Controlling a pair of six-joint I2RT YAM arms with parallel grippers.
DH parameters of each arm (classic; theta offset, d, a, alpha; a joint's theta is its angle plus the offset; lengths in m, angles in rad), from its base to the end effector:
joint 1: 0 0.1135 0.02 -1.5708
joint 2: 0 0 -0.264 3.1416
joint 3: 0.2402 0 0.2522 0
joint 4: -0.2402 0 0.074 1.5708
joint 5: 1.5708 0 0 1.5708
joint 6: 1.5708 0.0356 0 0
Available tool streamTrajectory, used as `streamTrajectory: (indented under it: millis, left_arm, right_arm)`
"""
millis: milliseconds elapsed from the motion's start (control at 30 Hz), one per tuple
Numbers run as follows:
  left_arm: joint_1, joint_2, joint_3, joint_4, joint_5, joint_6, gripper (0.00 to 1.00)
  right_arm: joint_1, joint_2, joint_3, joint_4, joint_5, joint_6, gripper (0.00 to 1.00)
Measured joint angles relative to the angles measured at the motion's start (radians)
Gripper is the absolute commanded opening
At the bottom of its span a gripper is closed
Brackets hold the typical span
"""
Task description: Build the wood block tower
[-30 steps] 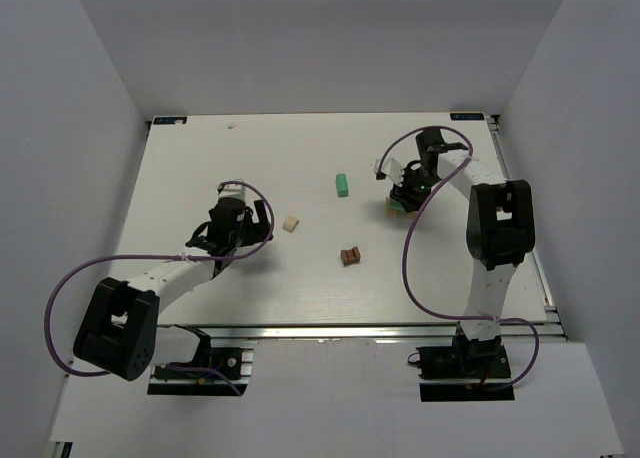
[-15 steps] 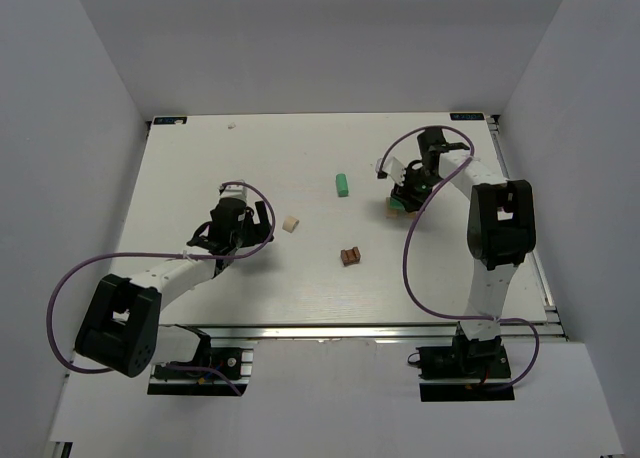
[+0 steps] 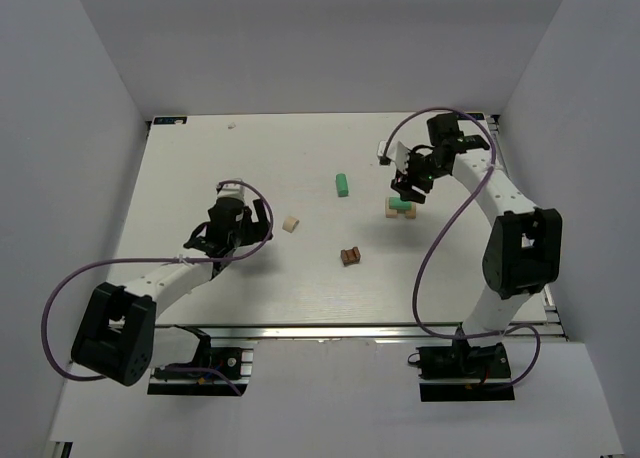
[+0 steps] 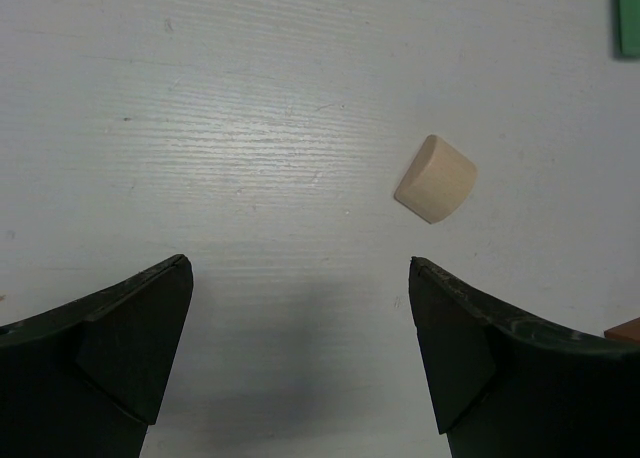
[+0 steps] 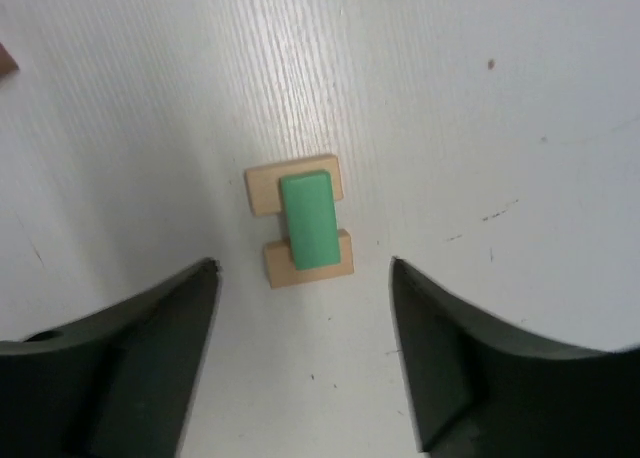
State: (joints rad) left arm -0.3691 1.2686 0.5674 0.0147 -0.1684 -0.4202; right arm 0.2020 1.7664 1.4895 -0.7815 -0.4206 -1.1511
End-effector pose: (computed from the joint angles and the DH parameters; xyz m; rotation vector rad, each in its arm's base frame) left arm 0.2369 -0.0852 0.1842 -0.1476 2.2515 -0.2347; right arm 0.3650 0.0896 0.2704 -1.6712 1.8585 0.1751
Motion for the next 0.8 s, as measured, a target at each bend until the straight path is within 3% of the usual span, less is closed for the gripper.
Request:
streamTrajectory:
  millis: [33, 67, 267, 400, 600, 800]
  left_arm:
    - [0.0, -0.013, 0.0, -0.005, -0.008, -0.003, 0.98]
    - [0.0, -0.027, 0.0, -0.014, -0.016, -0.007, 0.98]
    - [0.0, -0.104, 0.011, -0.088, -0.107, -0.054, 0.98]
    - [0.0, -0.125, 0.023, -0.135, -0.168, -0.091, 0.98]
    - [0.0, -0.135, 0.027, -0.195, -0.219, -0.125, 0.98]
    - [0.0, -0.174, 0.027, -0.204, -0.237, -0.146, 0.98]
  right_arm:
    - [0.013, -0.013, 0.0, 0.009, -0.002, 0.021, 0.87]
    - [0.032, -0.026, 0.0, 0.024, 0.0, 0.05, 0.89]
    - [0.216, -0.004, 0.034, 0.18, 0.152, 0.325, 0.89]
    - [0.319, 0.155, 0.207, 0.251, 0.354, 0.637, 0.89]
    - [0.329, 0.46, 0.556, 0.272, 0.529, 1.075, 0.88]
    - [0.33, 0.537, 0.511, 0.255, 0.571, 1.261, 0.86]
